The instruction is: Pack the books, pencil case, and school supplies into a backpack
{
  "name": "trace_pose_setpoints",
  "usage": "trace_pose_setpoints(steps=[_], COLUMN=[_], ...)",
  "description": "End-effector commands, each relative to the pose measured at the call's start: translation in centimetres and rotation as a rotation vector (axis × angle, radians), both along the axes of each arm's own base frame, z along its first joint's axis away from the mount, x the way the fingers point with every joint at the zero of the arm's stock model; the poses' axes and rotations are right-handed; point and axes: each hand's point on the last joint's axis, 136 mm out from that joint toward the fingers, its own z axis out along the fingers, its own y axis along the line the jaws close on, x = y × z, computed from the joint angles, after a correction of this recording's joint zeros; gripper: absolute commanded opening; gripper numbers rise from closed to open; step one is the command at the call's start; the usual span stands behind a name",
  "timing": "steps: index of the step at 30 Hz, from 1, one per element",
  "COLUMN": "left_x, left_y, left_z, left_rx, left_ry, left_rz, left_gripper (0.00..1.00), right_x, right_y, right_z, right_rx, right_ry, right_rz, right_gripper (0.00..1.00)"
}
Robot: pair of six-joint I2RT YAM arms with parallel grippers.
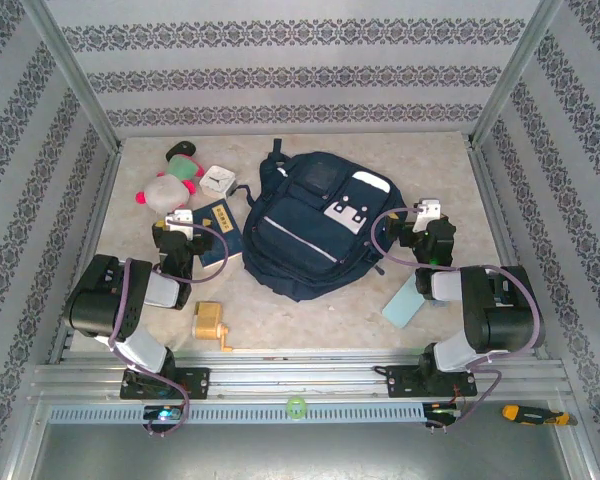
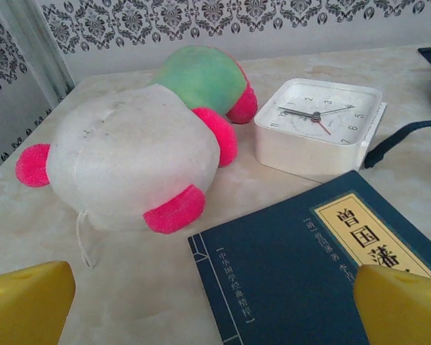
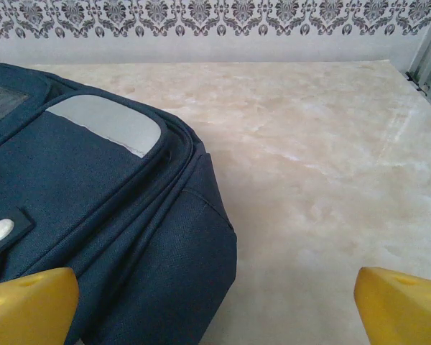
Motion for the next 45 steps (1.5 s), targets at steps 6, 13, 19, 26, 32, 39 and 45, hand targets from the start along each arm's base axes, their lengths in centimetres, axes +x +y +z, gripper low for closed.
trace_pose_setpoints(steps=[6, 13, 19, 26, 32, 39, 45], left_x=[0.1, 0.1, 0.1, 0.1, -0.5, 0.6, 1.0], left_y=[0.4, 0.5, 0.4, 0.4, -0.8, -4.8, -10.7], left_z=[0.2, 0.2, 0.1, 0.2, 1.5, 6.1, 7.2], left_rx=[-0.024, -0.024, -0.026, -0.024, -0.008, -0.076, -0.339], left_ry=[0.004, 0.006, 0.008, 0.006, -0.02, 0.135, 0.288], left_rz=[0.015, 0.015, 0.014, 0.014, -0.064, -0.174, -0.312], left_gripper=[0.99, 0.99, 0.99, 0.99, 0.92, 0.8, 0.63], right_x=[0.2, 0.2, 0.2, 0.2, -0.2, -3.0, -5.3], right_y=[0.3, 0.2, 0.2, 0.2, -0.6, 1.1, 6.3], right_z=[0.3, 0.3, 0.3, 0.3, 2.3, 5.1, 4.5], right_rx=[0.014, 0.025, 0.024, 0.023, 0.038, 0.319, 0.814], right_ry=[-0.011, -0.018, -0.017, -0.017, 0.026, 0.361, 0.46], right_rz=[0.018, 0.025, 0.024, 0.021, -0.031, -0.078, 0.048], right_gripper=[0.98, 0.98, 0.98, 0.98, 0.98, 0.98, 0.98])
